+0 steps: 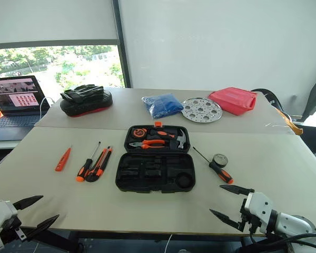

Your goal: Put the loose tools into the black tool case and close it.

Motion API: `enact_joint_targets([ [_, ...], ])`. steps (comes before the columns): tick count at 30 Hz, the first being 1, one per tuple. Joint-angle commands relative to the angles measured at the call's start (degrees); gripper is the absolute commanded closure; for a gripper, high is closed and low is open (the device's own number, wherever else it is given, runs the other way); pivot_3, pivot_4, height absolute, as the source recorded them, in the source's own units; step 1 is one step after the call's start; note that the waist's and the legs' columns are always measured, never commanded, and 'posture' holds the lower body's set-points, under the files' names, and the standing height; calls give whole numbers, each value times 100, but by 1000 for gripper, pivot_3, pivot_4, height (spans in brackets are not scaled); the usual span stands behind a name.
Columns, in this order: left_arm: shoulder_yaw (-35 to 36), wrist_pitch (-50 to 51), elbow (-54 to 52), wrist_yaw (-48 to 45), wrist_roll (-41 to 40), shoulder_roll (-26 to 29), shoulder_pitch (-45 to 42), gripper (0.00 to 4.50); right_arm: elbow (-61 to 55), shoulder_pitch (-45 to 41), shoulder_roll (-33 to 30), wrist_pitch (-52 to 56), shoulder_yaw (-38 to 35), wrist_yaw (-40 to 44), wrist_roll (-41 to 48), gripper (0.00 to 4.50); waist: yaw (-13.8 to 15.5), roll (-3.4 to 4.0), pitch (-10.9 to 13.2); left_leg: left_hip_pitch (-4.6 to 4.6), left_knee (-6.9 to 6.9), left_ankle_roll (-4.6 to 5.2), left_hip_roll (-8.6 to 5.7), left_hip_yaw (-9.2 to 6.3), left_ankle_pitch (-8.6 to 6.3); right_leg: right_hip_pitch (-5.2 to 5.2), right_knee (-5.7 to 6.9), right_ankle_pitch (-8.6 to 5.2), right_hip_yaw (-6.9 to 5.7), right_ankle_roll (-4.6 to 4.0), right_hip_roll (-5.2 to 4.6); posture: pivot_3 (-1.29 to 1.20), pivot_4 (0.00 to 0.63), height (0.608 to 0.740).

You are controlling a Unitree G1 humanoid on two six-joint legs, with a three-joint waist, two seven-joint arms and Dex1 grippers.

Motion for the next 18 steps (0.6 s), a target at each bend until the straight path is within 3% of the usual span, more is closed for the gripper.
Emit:
enact_joint_targets([
  [1, 448, 709, -134, 238, -395, 91, 169, 0, -452, -165, 173, 148, 62, -7, 520, 44, 0, 0, 0, 0, 0, 0, 0, 0, 0, 0, 0, 0, 0, 0, 0, 0, 150, 740],
  [4, 1366, 2655, -370, 1120, -1520, -42, 514, 0, -1396, -532, 628, 791, 197, -185, 1600, 44, -99, -18, 11, 0, -2, 1, 30, 1, -1, -8, 14, -2, 0, -9, 13, 0, 150, 740],
  [10, 1761, 4599, -733, 1729, -2124, 51, 1023, 0, -1526, -823, 933, 618, 241, -213, 1429, 44, -64, -16, 20, 18, -5, -2, 42, 0, -4, 1, 21, -13, -5, -8, 14, 0, 150, 740],
  [15, 1794, 5478, -1102, 1947, -2573, 584, 344, 0, -1470, -845, 910, 554, 345, -52, 1258, 44, 140, -29, 19, 19, -5, -5, 35, -4, -2, 1, 22, -19, -19, -18, 7, 0, 150, 740],
  [18, 1431, 6411, -1266, 2404, -3043, 1075, -675, 0, -1458, -888, 881, 552, 344, -17, 1210, 44, 158, -28, 19, 22, -5, -13, 38, -1, 3, 4, 25, -18, -22, -32, 7, 0, 150, 740],
])
